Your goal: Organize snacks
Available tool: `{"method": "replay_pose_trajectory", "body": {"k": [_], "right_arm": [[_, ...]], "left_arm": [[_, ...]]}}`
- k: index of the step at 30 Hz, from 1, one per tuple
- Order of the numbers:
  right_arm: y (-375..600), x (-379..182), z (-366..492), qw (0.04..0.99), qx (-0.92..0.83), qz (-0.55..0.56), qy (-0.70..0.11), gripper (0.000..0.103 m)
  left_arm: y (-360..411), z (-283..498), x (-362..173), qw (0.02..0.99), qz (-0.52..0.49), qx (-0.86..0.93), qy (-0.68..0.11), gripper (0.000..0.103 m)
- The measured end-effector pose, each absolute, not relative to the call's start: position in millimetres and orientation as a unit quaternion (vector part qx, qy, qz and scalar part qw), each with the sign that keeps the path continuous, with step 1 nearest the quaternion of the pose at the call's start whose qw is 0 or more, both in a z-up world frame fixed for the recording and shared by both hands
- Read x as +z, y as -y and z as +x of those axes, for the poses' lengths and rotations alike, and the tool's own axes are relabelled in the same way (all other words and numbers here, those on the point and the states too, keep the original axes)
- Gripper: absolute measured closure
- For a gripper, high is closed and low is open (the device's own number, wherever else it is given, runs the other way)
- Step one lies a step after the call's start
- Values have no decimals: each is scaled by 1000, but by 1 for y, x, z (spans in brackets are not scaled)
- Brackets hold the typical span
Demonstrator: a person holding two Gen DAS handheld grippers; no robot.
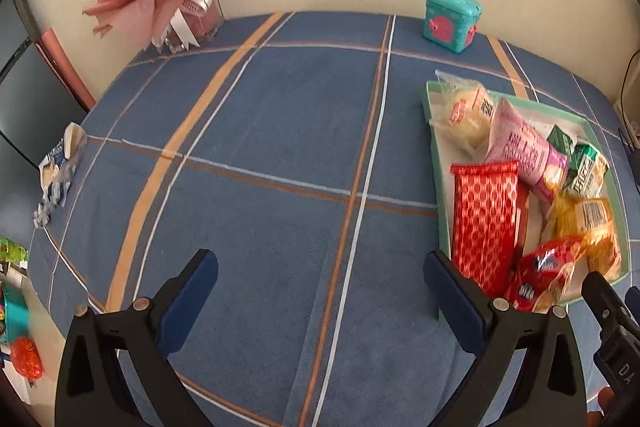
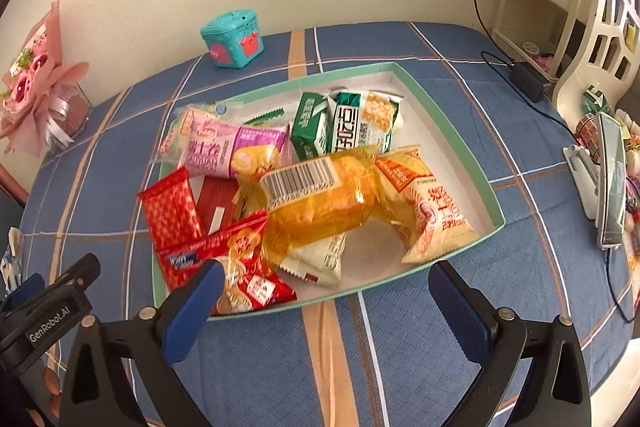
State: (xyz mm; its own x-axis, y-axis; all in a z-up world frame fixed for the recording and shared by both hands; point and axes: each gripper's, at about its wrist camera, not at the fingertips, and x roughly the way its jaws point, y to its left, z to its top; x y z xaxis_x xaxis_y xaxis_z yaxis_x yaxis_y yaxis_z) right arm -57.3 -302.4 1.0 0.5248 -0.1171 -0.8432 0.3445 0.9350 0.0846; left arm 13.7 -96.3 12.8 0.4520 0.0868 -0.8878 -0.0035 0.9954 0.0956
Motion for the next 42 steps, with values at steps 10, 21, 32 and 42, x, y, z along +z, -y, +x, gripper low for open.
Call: {"method": "replay_pose_trajectory", "body": {"k": [10, 21, 32, 42], "right_arm": [[292, 0, -71, 863, -125, 110, -477, 0], [289, 2, -81, 865, -125, 111, -474, 0], [288, 7, -80, 871, -125, 107, -463, 0], [282, 10, -76, 876, -119, 92, -458, 0]], "left_arm": [[93, 1, 10, 844, 42, 21, -534, 1], [90, -10, 18, 841, 58, 32, -537, 1], [89, -14, 28, 847, 58, 29, -528, 1], [96, -13, 31, 848, 79, 25, -523, 1]]}}
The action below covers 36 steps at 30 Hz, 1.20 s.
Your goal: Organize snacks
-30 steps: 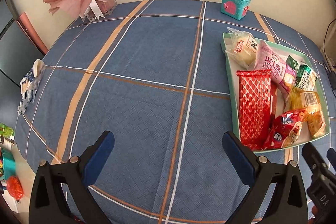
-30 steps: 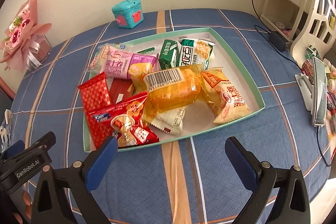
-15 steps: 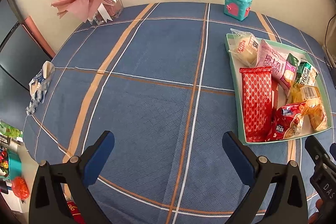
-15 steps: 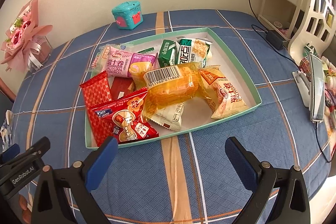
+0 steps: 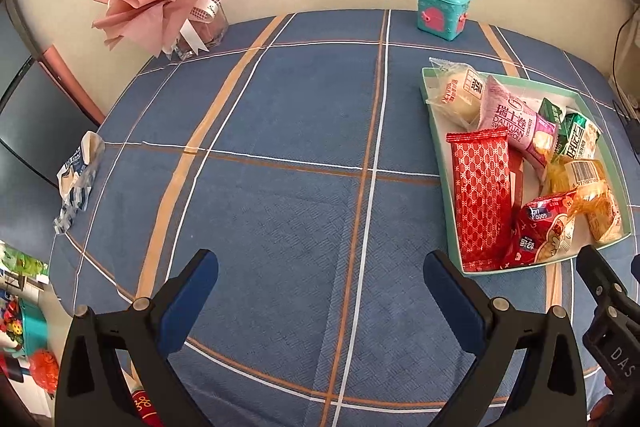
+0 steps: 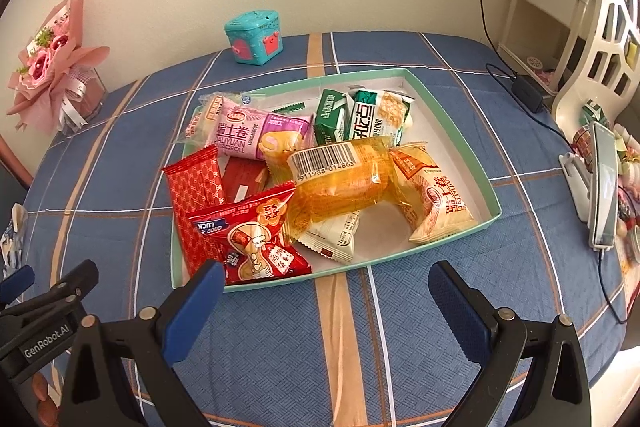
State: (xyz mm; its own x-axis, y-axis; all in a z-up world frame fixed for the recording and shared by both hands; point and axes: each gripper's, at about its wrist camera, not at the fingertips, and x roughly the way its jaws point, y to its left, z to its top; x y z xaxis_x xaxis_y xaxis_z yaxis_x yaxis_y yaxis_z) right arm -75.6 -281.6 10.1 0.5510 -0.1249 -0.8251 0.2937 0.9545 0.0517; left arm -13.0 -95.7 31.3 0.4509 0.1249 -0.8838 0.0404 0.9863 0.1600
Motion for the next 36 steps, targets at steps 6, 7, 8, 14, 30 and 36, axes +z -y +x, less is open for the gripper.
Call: {"method": "replay_pose_trajectory", "body": {"k": [6, 7, 8, 14, 30, 36], "right_arm": [[279, 10, -75, 877, -117, 85, -459, 0], [279, 10, -75, 877, -117, 85, -458, 0], [278, 10, -75, 877, -117, 85, -459, 0], [279, 10, -74, 875, -117, 85, -461, 0], [278, 9, -74, 874, -116, 83, -464, 0], [278, 8, -74, 874, -116, 81, -466, 0]], "left_arm": [[95, -12, 32, 847, 74, 25, -526, 1], [95, -12, 31, 847, 75, 25, -525, 1], [95, -12, 31, 847, 77, 26, -525, 1], [95, -12, 30, 846, 77, 27, -528, 1], [95, -11, 28, 843, 74, 30, -531, 1], [92, -11, 28, 843, 71, 31, -532, 1]]}}
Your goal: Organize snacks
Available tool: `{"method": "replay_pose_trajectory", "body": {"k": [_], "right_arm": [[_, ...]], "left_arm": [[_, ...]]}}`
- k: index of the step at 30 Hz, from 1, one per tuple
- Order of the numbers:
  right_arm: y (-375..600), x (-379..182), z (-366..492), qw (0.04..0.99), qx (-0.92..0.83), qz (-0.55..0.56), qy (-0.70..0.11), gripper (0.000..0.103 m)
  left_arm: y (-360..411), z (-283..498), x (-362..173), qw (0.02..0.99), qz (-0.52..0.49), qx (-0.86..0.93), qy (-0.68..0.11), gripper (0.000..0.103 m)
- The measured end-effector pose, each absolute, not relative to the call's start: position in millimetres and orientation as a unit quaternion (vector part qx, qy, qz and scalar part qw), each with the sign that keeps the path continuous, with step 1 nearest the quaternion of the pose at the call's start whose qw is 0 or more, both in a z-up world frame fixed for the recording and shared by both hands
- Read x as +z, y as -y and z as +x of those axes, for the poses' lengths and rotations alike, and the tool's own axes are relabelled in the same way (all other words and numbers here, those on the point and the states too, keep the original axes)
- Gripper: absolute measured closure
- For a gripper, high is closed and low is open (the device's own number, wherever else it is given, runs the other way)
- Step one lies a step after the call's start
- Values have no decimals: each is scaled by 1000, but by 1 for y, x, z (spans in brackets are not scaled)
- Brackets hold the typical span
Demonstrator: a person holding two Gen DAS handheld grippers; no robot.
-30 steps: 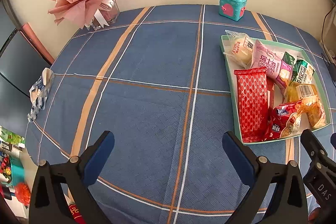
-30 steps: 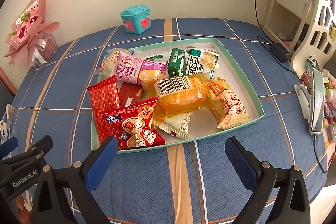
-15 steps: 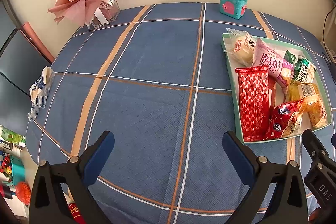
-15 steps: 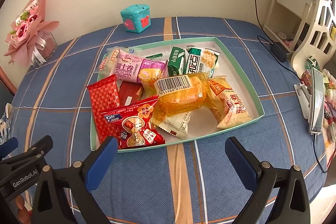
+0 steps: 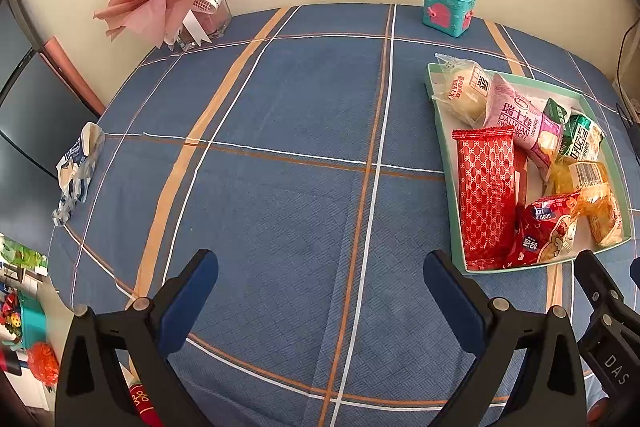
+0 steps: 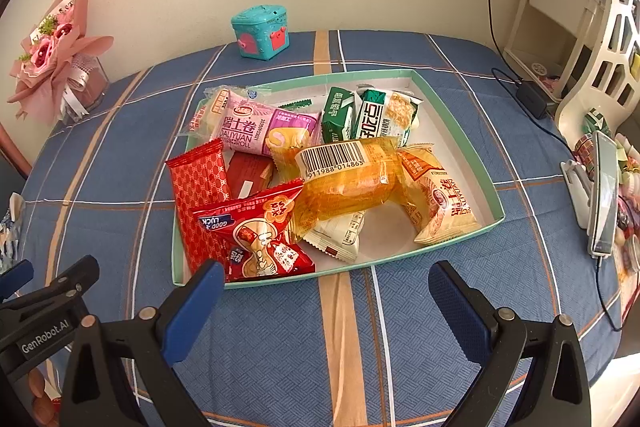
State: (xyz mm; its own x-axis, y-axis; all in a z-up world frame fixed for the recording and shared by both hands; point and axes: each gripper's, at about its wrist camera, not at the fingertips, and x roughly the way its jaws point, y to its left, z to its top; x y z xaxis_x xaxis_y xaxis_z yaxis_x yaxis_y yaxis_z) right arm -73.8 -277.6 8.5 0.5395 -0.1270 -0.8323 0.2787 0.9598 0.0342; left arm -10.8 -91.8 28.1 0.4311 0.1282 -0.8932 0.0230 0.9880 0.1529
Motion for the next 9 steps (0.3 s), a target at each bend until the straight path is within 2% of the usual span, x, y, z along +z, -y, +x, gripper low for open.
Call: {"method": "replay_pose_trajectory", "body": {"k": [9], "right_arm": [[278, 8, -74, 873, -116, 81, -467, 0]], "left_arm": [[89, -11, 29, 843, 67, 27, -532, 1]]}}
